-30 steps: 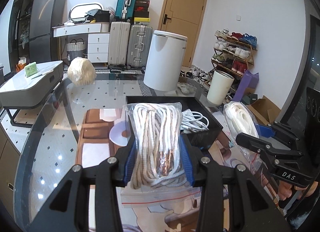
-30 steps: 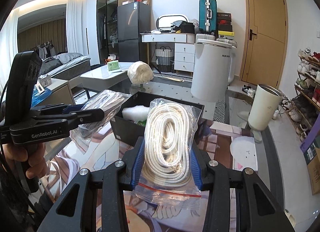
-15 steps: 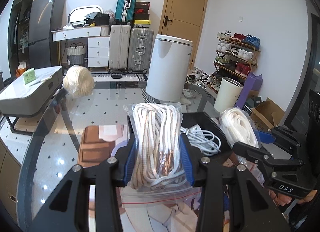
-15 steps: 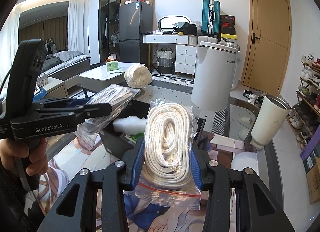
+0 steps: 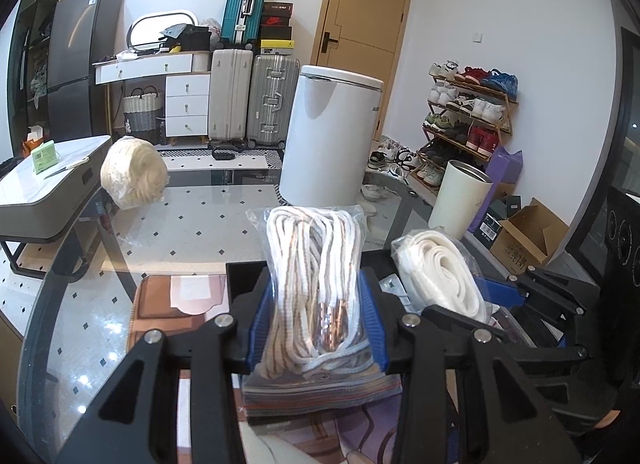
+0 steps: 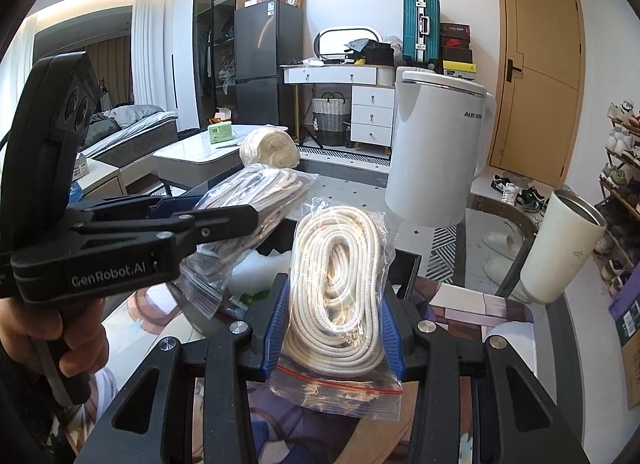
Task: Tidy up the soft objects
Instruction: 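Carry both bags over the black box and lower them inside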
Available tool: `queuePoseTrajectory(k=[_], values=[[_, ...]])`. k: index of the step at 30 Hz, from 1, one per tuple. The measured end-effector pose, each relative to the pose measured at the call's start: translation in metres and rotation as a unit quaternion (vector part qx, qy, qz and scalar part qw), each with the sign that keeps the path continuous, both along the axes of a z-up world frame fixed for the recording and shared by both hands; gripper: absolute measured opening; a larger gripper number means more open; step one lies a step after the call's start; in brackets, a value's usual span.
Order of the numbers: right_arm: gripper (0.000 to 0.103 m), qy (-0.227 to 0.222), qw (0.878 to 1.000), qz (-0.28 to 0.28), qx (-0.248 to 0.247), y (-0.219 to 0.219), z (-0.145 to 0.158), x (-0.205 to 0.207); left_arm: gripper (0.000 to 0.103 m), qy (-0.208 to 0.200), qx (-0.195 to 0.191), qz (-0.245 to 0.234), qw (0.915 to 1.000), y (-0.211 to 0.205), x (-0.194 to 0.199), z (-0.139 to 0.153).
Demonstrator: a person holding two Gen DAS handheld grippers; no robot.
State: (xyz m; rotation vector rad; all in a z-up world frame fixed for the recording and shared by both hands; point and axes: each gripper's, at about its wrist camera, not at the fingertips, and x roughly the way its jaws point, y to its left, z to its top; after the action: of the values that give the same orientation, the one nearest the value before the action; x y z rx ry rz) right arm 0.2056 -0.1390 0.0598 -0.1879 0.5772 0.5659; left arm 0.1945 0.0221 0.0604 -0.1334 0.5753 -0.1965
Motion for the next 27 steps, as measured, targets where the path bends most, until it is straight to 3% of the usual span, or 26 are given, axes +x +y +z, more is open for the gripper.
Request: queuePoseTrajectory(k=[11, 17, 27], values=[[0.041, 0.010, 1.000, -0.001, -0.017, 0.008, -0.009, 0.021, 0.040, 0.019, -0.011, 0.000, 0.9998, 0.001, 0.021, -0.014], [0.041, 0.017, 0.999, 0.001, -0.030, 0.013, -0.014, 0.028, 0.040, 0.030, 0.003, -0.006, 0.9995, -0.007, 0.026, -0.024], [0.041, 0.024, 0.999, 0.000, -0.043, 0.021, -0.022, 0.037, 0.041, 0.013, 0.026, -0.013, 0.9995, -0.010, 0.022, -0.032]])
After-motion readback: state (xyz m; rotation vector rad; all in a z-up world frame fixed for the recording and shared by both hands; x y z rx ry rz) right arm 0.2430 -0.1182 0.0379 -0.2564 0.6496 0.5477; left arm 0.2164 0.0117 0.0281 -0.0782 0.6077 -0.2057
